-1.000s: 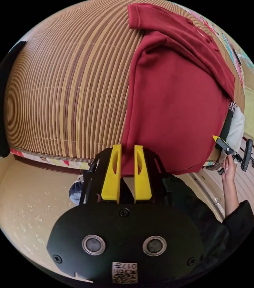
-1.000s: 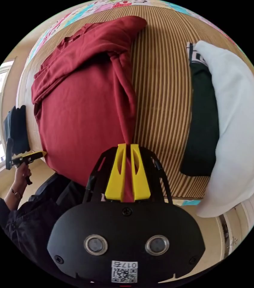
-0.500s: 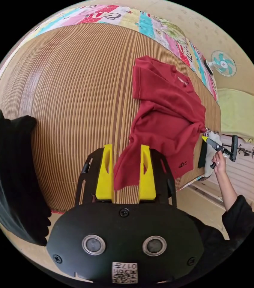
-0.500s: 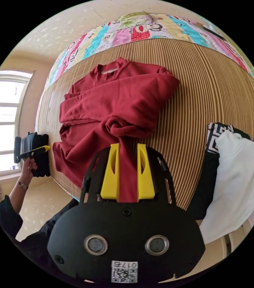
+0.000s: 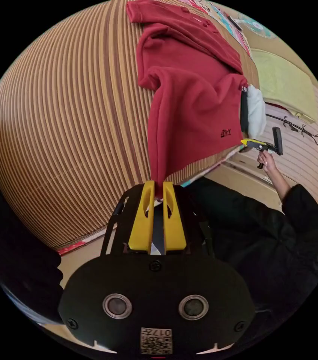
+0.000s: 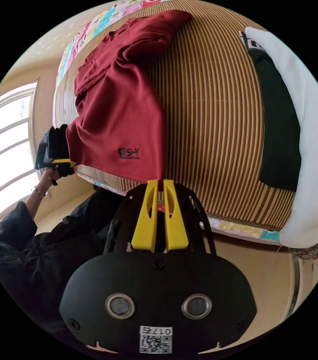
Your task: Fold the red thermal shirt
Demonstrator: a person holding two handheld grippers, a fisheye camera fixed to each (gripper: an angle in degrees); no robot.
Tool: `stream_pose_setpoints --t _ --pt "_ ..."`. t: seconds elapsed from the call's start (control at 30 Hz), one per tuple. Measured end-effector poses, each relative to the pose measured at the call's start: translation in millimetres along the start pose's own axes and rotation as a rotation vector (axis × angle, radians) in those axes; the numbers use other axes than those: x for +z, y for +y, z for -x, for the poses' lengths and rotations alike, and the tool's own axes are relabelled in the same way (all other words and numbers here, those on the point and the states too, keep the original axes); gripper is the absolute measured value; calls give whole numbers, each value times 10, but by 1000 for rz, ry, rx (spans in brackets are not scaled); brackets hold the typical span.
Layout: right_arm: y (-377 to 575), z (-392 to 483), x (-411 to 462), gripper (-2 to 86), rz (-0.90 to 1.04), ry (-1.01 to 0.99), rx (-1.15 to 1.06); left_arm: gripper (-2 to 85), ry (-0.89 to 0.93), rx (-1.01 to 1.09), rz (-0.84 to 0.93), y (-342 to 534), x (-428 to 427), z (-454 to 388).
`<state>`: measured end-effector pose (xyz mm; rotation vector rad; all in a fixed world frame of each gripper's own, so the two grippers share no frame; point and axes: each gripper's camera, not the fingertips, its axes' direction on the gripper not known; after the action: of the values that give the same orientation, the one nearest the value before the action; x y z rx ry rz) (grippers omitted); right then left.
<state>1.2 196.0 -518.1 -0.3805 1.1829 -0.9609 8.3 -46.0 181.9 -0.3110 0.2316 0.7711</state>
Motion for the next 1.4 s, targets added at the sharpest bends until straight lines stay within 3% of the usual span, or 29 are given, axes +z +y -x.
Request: stream_pose_setpoints --t 0.1,0.13,0.17,0.23,0.3,0.37,0.47,0.6,0.7,0.8,0.87,0.93,1.03,1.13,1.23,1.3,1.4 --pt "668 -41 11 31 121 42 26 40 65 19 115 471 191 -76" --pt "995 -8 12 30 129 37 26 39 184 -25 98 670 213 -87" --pt "1301 -14 -59 29 111 -16 101 39 300 -71 139 832 287 -112" --pt "1674 -48 -177 27 87 -147 224 40 364 -66 169 1048 341 -246" --pt "1960 -91 -401 26 -52 -334 304 40 459 -88 66 1198 223 -290" --pt "2043 -239 -704 25 -297 -658 375 41 704 -163 -203 1233 -98 -127" --pt "1578 -350 -1053 24 -570 -943 345 41 877 -145 -485 892 -607 53" --pt "392 -288 -1460 24 -741 -1071 272 46 948 -121 -695 39 -1226 252" --pt "-668 -20 -1808 24 -775 -883 280 80 794 -128 -812 -656 -1659 348" --pt "-1323 626 -2108 22 -706 -502 356 95 428 -194 -777 -1058 -1891 240" --pt "-1702 1480 -2187 20 -615 -172 174 116 229 -232 -702 -1181 -1730 66" --pt "-1829 2106 -1988 18 -550 47 -5 125 169 -264 -655 -1152 -1431 -10" --pt "-1912 2753 -1268 11 -396 378 -192 151 190 -408 -596 -949 -762 51" --pt "-2030 2737 -380 7 -196 699 -166 167 268 -584 -556 -747 -155 263" --pt "-1903 2942 -153 5 -244 852 -280 145 440 -656 -644 -615 130 445" --pt "-1976 3010 -258 5 -215 829 -202 133 542 -651 -703 -626 171 517" --pt "-1869 2875 -730 4 -298 546 -21 69 666 -518 -721 -792 98 468"
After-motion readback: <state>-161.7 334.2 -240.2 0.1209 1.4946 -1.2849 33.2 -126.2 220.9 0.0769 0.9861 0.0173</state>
